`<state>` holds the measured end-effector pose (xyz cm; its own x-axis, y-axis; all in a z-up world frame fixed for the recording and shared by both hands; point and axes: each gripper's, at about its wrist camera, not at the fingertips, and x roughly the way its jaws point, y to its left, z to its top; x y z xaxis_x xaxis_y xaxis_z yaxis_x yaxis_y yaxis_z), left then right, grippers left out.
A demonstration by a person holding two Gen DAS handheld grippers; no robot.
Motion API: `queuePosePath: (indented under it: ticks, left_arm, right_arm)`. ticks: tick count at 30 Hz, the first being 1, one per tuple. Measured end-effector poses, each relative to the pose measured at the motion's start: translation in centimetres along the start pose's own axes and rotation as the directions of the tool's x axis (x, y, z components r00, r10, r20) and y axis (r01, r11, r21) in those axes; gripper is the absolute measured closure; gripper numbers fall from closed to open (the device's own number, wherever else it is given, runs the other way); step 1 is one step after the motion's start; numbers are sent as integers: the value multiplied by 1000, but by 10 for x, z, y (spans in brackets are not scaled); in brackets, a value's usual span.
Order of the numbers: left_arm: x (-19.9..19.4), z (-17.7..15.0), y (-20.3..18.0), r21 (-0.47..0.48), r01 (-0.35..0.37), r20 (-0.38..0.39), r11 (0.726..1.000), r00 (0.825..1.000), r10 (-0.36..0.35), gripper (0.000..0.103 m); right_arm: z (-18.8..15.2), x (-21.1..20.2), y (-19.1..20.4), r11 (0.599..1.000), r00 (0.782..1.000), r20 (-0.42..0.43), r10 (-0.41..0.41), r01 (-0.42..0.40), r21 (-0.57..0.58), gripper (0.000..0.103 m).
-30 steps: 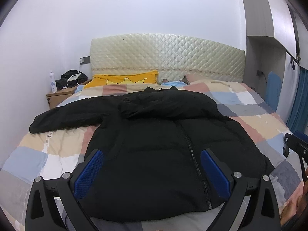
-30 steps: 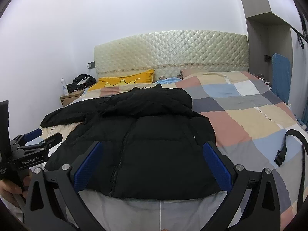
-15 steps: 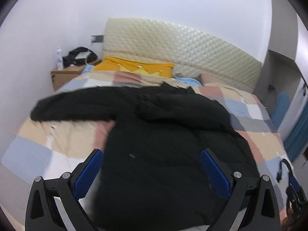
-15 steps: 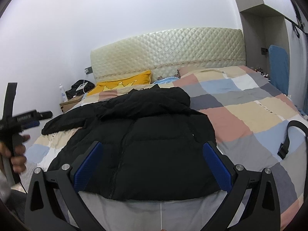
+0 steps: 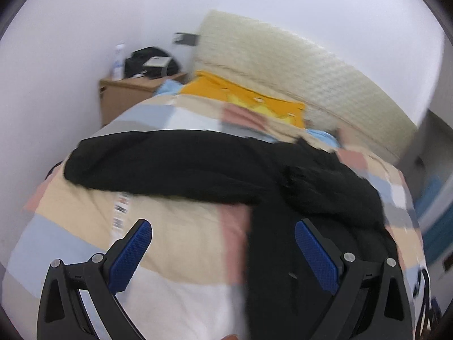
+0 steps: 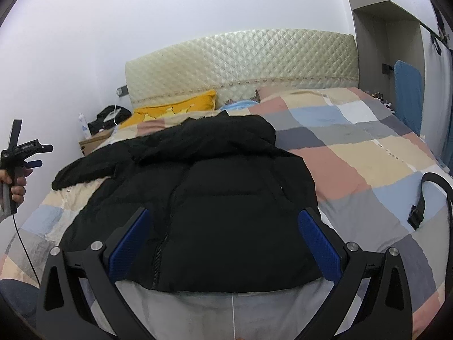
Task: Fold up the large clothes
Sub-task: 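Grasp the other black sleeve cuff with the left tool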
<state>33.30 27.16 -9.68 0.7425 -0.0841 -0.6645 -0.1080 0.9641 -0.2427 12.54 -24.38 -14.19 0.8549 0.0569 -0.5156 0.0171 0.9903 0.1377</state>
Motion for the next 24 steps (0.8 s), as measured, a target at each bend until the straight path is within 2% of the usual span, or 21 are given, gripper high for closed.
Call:
queuePosePath:
  ticks: [2, 5, 7, 10, 14, 18, 22, 24]
  left_arm:
    - [13, 12, 25, -19, -16, 3, 1000, 1000, 16, 1]
    - [27, 26, 61, -72, 15, 17, 997, 1000, -14, 1]
    - [41, 32, 89, -151, 54, 20, 987, 998, -52, 1]
    - [70, 37, 136, -279, 50, -2, 959, 999, -52, 1]
    - [97, 24, 175, -353, 26, -23, 935, 999, -36, 1]
    - [126, 4, 208, -379, -26, -83, 925, 997, -6, 1]
    - [140, -3, 235, -436, -21, -64, 900, 998, -8, 1]
    - [146, -5, 246, -462, -11, -47, 887, 999, -12, 1]
  right_arm:
    - [-1, 6, 5, 1000, 1000, -14, -21, 21, -18, 0]
    - [-1, 12, 11, 999, 999, -29, -30, 29, -32, 0]
    - [0, 17, 16, 999, 998, -45, -37, 35, -38, 0]
    - [4, 29, 25, 999, 996, -86, -36, 35, -12, 0]
    - [9, 33, 45, 998, 996, -76, -47, 43, -52, 0]
    - [15, 33, 64, 993, 997, -53, -62, 57, -100, 0]
    - [22, 37, 64, 999, 994, -105, -31, 30, -10, 0]
    - [24, 37, 63, 999, 993, -107, -54, 54, 4, 0]
